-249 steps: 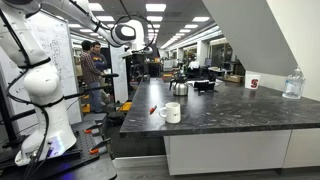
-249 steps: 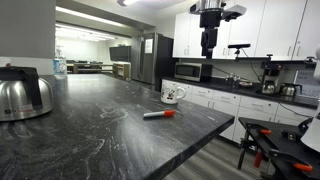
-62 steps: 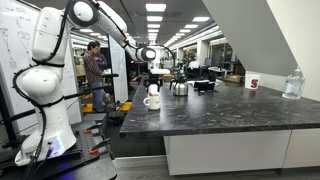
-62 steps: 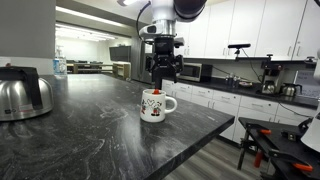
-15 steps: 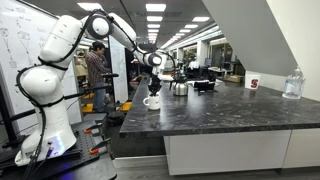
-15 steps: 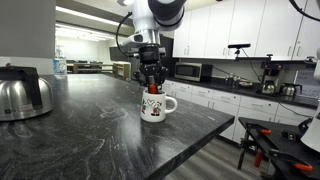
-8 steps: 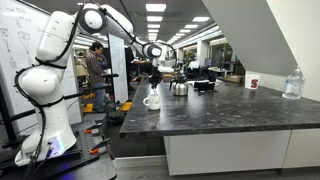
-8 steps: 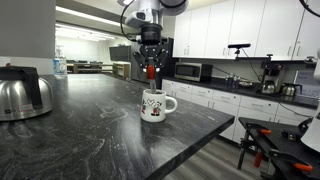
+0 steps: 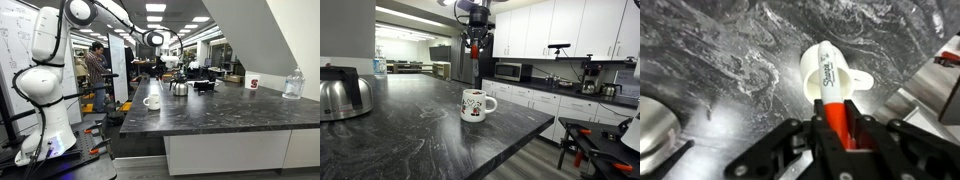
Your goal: Put the marker in the cup, then move the cup to the left and remove the marker from the cup
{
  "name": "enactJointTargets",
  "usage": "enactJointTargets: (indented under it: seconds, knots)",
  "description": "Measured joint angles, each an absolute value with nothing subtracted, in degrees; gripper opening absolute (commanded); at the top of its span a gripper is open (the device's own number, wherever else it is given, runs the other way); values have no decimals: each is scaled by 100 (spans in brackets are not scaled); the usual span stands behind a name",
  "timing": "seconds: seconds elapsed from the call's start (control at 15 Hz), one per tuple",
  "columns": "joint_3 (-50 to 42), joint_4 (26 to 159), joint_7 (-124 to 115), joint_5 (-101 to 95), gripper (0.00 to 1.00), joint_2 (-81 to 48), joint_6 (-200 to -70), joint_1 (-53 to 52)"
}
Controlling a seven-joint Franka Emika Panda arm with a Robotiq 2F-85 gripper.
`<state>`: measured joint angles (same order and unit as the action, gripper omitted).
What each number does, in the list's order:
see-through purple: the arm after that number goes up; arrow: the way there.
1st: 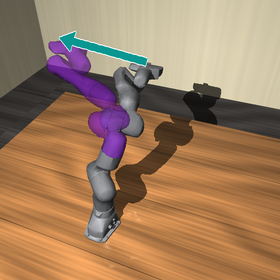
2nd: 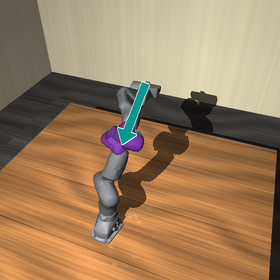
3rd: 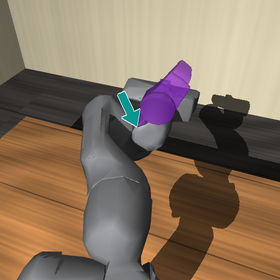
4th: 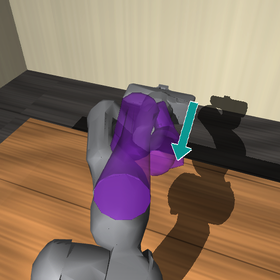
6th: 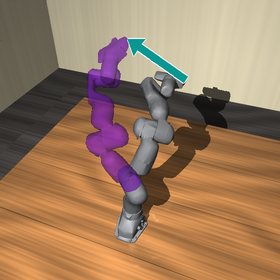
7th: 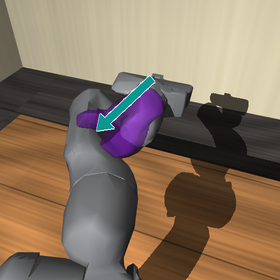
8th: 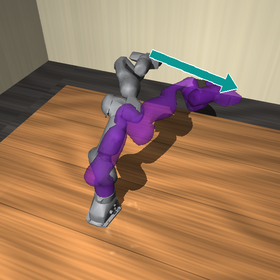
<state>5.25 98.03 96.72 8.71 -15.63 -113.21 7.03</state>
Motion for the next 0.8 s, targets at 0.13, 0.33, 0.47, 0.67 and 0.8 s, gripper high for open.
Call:
enactJointTargets:
  seconds: [0.13,0.33,0.47,0.67,0.8]
  knots:
    - [311,9859,9302,487,6,-1561,-11394,696]
    - [111,9866,8550,19,6,-1814,-11532,691]
    - [74,9804,8046,-268,6,-2116,-11628,677]
    - [49,9611,7352,-699,6,-2633,-11639,621]
    - [22,9499,6864,-885,6,-2915,-11609,598]
